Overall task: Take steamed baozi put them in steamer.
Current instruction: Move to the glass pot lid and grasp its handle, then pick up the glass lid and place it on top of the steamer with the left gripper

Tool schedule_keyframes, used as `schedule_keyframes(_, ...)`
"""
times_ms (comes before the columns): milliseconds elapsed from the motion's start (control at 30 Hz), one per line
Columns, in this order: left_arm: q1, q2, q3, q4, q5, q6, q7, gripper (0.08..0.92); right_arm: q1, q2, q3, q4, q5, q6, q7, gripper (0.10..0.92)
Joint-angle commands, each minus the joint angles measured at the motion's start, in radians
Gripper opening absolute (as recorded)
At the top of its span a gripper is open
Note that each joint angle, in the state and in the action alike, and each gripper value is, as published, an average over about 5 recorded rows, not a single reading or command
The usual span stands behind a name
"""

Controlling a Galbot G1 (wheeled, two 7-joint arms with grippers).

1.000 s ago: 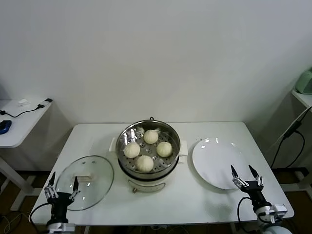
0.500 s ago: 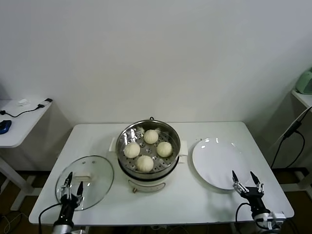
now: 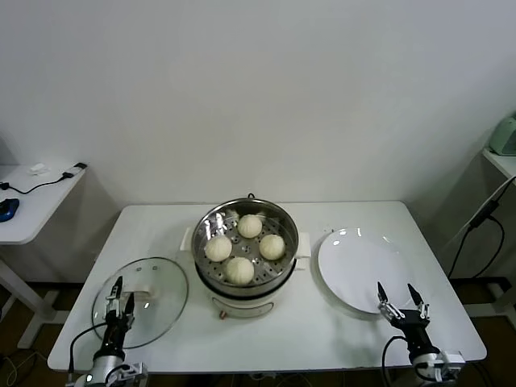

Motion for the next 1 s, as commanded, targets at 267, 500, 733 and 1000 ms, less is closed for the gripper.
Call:
schedule_keyframes(267,-0.074,-0.020,0.023,0.096,0.052,0.072,0.015,0.706,0.014,0.016,-0.011,-0.012,-0.017,0.003,0.000,0.823)
schedule_keyframes(500,-0.073,-0.023,0.021,0.119,0.059,0.070,0.006,0.507,0.025,0.014,-0.020,-0.014,-0.019,0.001,0.003,0.823)
schedule_keyframes(733,-0.081,-0.036,0.016,0.115,0.056,0.061,-0.011,0.299,0.030,0.015,-0.030,-0.006,-0.021,-0.001,0.008,0.823)
schedule_keyframes(1000,-0.049,-0.033,-0.008,-0.011,0.000,0.055,-0.006,0.135,0.028,0.012,-0.029,0.000,-0.020,0.000,0.009,0.823)
